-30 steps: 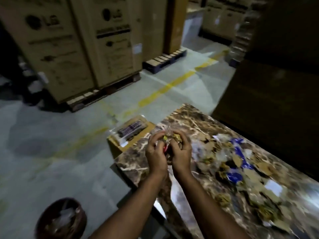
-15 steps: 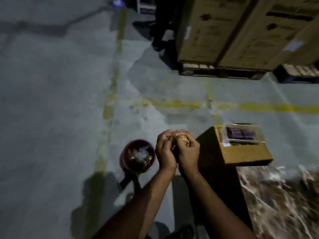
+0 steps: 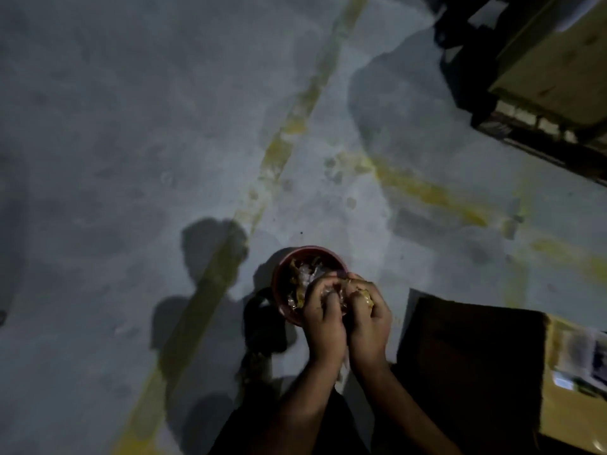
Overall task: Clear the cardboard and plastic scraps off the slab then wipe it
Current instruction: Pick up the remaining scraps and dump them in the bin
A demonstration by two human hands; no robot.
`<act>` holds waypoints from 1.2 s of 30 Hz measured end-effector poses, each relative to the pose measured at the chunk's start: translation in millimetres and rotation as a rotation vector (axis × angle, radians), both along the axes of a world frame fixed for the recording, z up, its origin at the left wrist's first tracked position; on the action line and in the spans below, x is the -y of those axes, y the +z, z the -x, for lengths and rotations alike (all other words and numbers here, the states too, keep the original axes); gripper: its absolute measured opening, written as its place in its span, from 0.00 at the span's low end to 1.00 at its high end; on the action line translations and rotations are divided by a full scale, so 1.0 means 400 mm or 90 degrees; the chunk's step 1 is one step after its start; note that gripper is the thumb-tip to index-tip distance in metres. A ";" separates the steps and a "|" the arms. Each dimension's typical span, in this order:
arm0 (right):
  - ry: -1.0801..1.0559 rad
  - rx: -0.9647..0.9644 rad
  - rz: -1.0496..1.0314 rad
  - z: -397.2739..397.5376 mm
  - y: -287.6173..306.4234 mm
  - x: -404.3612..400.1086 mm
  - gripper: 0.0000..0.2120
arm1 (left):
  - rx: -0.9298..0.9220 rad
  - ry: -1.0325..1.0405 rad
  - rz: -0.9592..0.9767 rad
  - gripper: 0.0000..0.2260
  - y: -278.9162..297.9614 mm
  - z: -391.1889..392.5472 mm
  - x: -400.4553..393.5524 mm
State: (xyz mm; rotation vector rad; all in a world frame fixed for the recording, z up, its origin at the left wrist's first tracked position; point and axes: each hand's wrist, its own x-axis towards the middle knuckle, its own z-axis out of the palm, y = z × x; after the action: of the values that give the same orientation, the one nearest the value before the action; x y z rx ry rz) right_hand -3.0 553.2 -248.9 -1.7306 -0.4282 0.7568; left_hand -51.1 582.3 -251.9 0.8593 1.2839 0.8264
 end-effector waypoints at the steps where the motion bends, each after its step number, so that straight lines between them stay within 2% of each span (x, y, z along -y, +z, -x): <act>1: 0.014 -0.003 0.007 -0.005 -0.064 -0.010 0.12 | 0.000 0.021 0.014 0.10 -0.064 -0.007 -0.004; 4: 0.044 -0.004 0.013 -0.045 -0.252 -0.049 0.18 | -0.006 0.115 0.072 0.08 -0.266 -0.036 -0.026; 5: 0.064 -0.002 0.016 -0.064 -0.321 -0.062 0.17 | -0.013 0.126 0.086 0.06 -0.339 -0.045 -0.033; 7: 0.109 0.014 0.011 -0.096 -0.450 -0.082 0.11 | -0.050 0.108 0.082 0.13 -0.473 -0.060 -0.049; 9: 0.156 0.046 0.015 -0.123 -0.562 -0.096 0.11 | -0.122 0.081 0.025 0.17 -0.591 -0.064 -0.063; 12: 0.229 0.054 0.064 -0.166 -0.725 -0.115 0.17 | -0.196 0.025 -0.039 0.16 -0.722 -0.071 -0.087; 13: 0.267 0.054 0.101 -0.180 -0.771 -0.118 0.18 | -0.221 0.005 -0.066 0.17 -0.755 -0.066 -0.098; 15: 0.368 0.140 0.193 -0.209 -0.848 -0.107 0.22 | -0.275 -0.059 -0.106 0.18 -0.808 -0.044 -0.110; 17: 0.452 0.254 0.253 -0.238 -0.890 -0.084 0.29 | -0.337 -0.142 -0.125 0.24 -0.865 -0.008 -0.107; 20: 0.490 0.307 0.275 -0.266 -0.884 -0.053 0.32 | -0.479 -0.235 -0.152 0.31 -0.902 0.048 -0.081; 22: 0.522 0.349 0.264 -0.270 -0.871 -0.026 0.29 | -0.539 -0.315 -0.206 0.30 -0.894 0.072 -0.066; 24: 0.605 0.442 0.269 -0.261 -0.873 -0.014 0.28 | -0.598 -0.405 -0.261 0.29 -0.899 0.082 -0.057; 30: 0.806 0.517 0.375 -0.214 -0.992 -0.055 0.34 | -0.721 -0.651 -0.292 0.30 -0.999 0.069 -0.074; 36: 0.852 0.581 0.442 -0.221 -1.115 -0.057 0.35 | -0.788 -0.751 -0.317 0.31 -1.138 0.067 -0.097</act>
State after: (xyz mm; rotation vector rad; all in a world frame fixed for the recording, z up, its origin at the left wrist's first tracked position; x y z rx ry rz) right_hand 85.4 575.9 -695.0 -2.2651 -2.3093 1.0192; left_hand -77.7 621.2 -707.0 2.4045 1.1921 -0.5094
